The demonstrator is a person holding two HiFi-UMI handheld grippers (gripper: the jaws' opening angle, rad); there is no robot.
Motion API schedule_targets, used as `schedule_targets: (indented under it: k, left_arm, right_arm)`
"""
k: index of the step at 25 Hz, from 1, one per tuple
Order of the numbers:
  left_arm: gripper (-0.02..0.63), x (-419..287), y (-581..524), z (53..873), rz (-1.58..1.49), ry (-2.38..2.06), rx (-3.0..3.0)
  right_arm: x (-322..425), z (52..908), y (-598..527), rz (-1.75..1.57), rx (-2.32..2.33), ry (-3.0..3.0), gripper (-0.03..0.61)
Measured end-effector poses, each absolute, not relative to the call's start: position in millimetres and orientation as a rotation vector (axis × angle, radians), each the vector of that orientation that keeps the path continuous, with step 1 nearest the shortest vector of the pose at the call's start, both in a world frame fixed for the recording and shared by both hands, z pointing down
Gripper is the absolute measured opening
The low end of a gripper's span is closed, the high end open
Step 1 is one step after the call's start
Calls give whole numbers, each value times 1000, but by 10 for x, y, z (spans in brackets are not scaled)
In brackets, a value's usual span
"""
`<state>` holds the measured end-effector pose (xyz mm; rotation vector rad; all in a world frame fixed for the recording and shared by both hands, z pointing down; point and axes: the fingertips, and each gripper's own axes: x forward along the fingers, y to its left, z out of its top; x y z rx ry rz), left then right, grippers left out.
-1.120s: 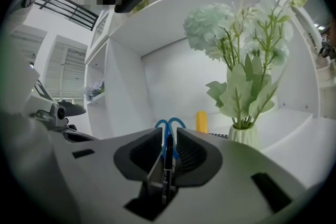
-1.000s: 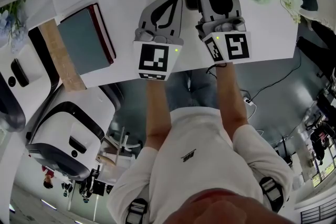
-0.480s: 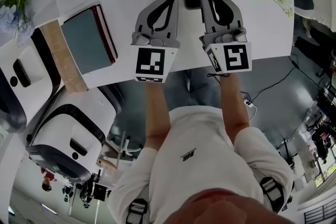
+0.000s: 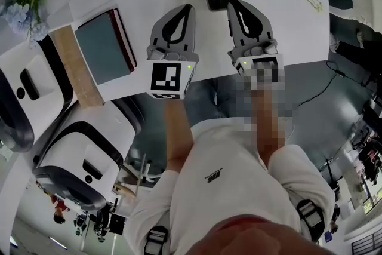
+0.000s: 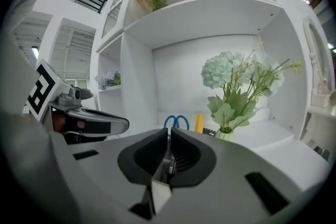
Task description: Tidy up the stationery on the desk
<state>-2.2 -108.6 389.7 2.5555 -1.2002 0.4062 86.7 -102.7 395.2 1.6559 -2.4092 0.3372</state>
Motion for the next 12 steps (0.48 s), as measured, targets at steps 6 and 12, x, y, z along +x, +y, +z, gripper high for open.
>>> schedule_targets:
  k: [6,12]
  left_arm:
    - [0,-36,-1010,3806,417,-1199,2559]
    - [0,-49,-885,3646,407,-1202,2547]
  right_arm:
    - [868,3876,-960,341,1646,-2402,9]
    - [841,3715,-820,349,1618,-2406,8]
